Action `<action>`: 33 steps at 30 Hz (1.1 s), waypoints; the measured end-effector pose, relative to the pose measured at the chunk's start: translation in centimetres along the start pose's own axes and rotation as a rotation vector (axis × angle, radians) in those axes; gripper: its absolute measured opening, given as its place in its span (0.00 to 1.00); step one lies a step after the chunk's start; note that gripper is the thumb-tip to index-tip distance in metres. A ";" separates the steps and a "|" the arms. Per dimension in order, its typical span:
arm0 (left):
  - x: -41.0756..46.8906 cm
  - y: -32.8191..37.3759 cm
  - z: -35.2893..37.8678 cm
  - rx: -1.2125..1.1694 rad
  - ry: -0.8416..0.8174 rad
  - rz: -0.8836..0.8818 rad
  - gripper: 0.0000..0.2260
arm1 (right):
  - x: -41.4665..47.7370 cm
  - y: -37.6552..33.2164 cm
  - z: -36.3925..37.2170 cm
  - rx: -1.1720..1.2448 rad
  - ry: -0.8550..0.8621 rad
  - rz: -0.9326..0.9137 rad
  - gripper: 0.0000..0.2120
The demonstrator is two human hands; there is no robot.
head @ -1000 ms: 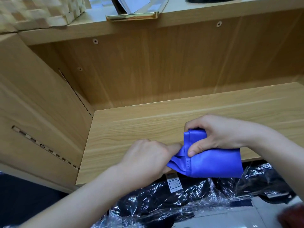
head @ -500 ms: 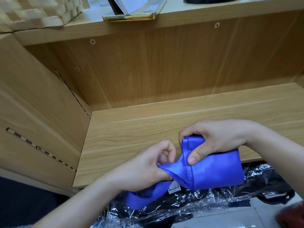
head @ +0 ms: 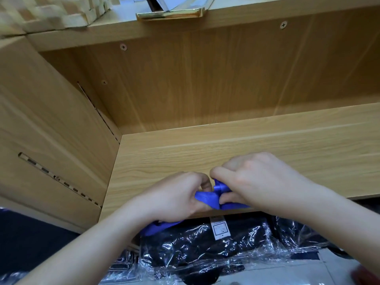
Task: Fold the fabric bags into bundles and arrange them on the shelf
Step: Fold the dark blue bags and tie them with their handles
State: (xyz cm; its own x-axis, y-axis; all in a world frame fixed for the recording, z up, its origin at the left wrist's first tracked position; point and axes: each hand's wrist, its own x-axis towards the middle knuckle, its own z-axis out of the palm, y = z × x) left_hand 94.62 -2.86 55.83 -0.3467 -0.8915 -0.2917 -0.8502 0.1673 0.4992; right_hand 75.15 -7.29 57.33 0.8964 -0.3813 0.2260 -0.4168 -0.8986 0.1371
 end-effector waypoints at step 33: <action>-2.6 -1.1 -3.0 0.395 0.391 0.318 0.26 | -0.3 2.1 3.5 1.434 -0.442 0.321 0.01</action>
State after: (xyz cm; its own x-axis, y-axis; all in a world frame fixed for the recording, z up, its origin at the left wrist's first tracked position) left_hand 97.65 -1.97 58.49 -0.4995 -0.8478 0.1781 -0.8373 0.5252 0.1517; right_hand 74.57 -9.80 54.14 0.8797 -0.3931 -0.2675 -0.3361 -0.1162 -0.9346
